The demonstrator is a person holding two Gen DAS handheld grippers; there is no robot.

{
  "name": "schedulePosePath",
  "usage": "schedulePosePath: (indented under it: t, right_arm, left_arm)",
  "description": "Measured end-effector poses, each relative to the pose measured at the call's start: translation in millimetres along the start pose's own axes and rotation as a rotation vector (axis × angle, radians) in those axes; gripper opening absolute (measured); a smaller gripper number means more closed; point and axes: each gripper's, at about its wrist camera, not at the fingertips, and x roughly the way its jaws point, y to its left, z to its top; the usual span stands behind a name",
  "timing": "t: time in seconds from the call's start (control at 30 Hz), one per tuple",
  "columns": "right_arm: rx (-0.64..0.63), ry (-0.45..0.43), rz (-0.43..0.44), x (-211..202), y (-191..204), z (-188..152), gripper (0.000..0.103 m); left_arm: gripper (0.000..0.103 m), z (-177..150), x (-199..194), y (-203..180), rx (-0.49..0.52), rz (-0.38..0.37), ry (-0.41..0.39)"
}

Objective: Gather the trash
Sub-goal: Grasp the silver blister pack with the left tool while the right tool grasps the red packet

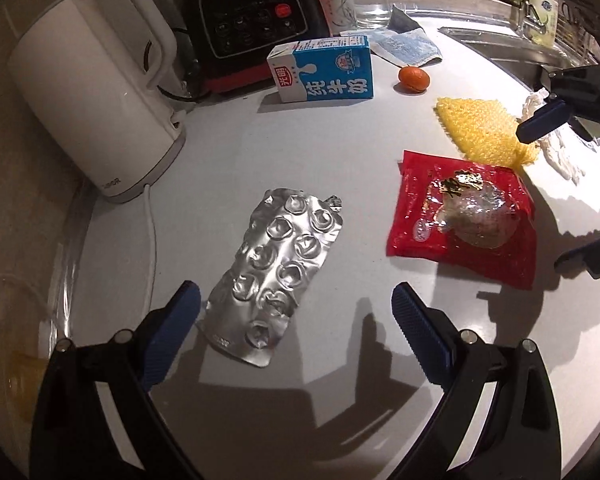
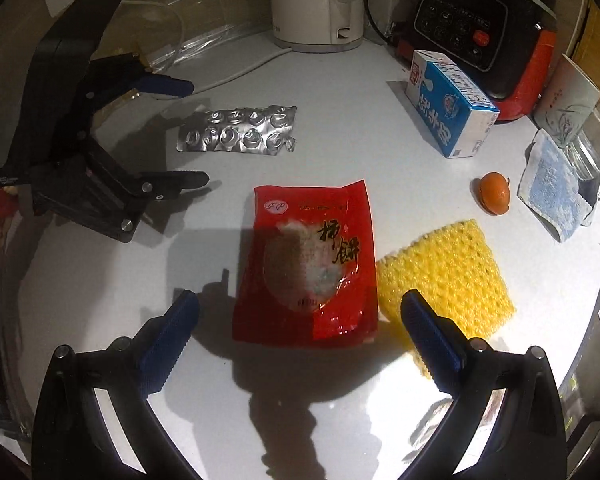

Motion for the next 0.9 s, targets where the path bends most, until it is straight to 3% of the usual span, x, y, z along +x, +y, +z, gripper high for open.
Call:
schedulePosePath:
  t: [0.23, 0.6, 0.83, 0.9]
  right_arm:
    - [0.000, 0.050, 0.000, 23, 0, 17, 0.100]
    - [-0.011, 0.105, -0.008, 49, 7, 29, 0.100]
    - [-0.036, 0.113, -0.024, 53, 9, 32, 0.086]
    - [-0.044, 0.114, -0.030, 53, 9, 33, 0.081]
  left_arm:
    - [0.092, 10, 22, 26, -0.027, -0.076, -0.001]
    - [0.092, 4, 40, 21, 0.024, -0.114, 0.039]
    - [0.077, 4, 39, 24, 0.012, -0.174, 0.044]
    - [0.065, 3, 37, 24, 0.015, -0.168, 0.029]
